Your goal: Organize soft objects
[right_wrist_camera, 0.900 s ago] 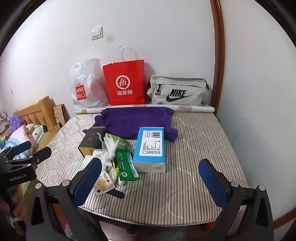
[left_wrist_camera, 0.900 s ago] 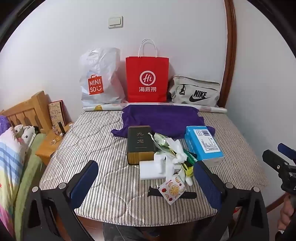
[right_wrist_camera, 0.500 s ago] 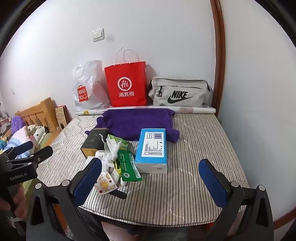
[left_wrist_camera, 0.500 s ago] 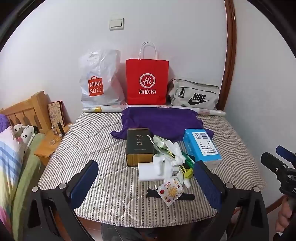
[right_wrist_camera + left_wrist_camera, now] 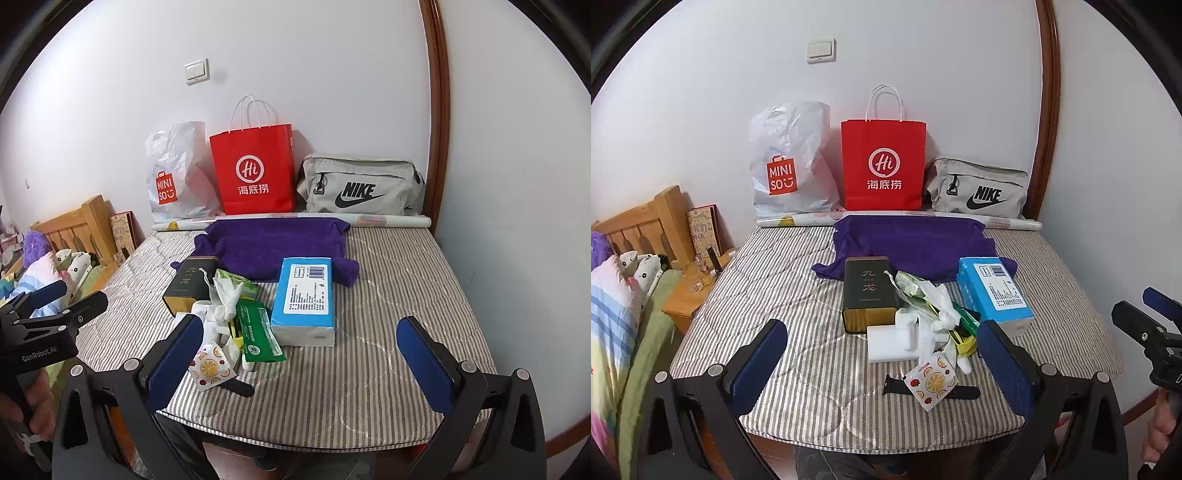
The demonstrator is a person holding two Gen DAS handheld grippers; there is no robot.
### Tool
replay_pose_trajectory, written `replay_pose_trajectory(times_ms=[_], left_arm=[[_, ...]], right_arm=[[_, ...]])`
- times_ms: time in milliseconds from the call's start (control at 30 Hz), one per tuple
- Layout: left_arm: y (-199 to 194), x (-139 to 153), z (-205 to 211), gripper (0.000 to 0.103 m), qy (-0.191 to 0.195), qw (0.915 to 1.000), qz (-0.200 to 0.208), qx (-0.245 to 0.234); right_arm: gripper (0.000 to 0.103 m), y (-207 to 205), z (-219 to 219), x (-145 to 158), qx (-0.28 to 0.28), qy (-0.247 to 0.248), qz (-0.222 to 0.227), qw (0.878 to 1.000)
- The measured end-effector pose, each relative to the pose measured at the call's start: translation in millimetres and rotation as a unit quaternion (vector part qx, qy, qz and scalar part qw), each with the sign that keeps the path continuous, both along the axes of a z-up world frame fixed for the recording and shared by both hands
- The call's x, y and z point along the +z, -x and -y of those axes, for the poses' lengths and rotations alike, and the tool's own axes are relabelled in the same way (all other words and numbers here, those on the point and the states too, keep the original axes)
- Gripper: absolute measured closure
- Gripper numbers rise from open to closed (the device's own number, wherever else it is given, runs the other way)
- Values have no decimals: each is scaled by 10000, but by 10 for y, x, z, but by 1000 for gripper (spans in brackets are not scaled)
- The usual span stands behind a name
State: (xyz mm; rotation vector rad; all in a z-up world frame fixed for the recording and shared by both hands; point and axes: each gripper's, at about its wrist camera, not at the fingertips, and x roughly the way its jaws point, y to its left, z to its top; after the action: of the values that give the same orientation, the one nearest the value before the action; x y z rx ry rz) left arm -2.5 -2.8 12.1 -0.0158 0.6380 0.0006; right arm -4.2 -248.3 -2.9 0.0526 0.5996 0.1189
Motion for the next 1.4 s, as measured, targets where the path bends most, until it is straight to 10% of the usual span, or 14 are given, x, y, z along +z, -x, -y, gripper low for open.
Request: replay_pose_trajectory(times_ms=[1400], left_arm=[[46, 44, 26, 0, -38, 10000, 49, -12]], right_arm=[[0, 53, -73, 44, 95, 25, 85, 9999]])
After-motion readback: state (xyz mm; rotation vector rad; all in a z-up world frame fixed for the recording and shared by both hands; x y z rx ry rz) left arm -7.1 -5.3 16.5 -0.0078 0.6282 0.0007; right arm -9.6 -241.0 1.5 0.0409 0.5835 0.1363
